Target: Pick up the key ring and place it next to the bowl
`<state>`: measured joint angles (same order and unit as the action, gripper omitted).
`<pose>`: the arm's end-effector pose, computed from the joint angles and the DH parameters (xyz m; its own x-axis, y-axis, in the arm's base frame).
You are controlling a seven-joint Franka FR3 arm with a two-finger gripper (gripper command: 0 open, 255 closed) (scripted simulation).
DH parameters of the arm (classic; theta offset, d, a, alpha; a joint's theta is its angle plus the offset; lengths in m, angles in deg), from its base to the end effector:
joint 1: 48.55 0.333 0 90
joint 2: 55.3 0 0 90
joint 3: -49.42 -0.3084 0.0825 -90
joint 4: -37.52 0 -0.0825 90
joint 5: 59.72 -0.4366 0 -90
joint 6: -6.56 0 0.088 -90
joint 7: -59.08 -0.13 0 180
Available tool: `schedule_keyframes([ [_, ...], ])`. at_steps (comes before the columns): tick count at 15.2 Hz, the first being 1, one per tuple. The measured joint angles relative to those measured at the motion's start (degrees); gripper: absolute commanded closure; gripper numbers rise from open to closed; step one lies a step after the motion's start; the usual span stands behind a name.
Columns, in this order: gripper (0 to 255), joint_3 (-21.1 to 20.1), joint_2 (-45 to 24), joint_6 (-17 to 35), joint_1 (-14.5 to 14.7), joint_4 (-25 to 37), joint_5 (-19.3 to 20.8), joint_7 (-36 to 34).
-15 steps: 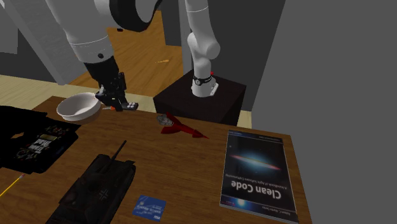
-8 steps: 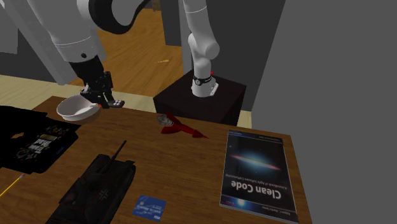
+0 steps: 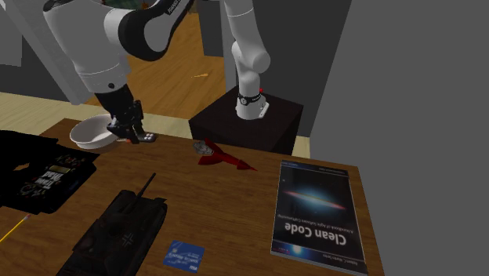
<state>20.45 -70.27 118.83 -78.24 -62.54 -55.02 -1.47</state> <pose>0.6696 -0.0320 0.3856 0.4962 -0.8667 -0.0503 -0.8681 -0.4963 -0.0125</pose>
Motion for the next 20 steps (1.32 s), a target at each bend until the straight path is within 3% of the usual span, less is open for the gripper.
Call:
schedule_keyframes([
  [15,255,0.91,-4.37,10.05,0.79,-6.18,2.56,-1.49],
  [20,255,1.07,-4.88,10.81,0.82,-6.47,2.84,-1.53],
])
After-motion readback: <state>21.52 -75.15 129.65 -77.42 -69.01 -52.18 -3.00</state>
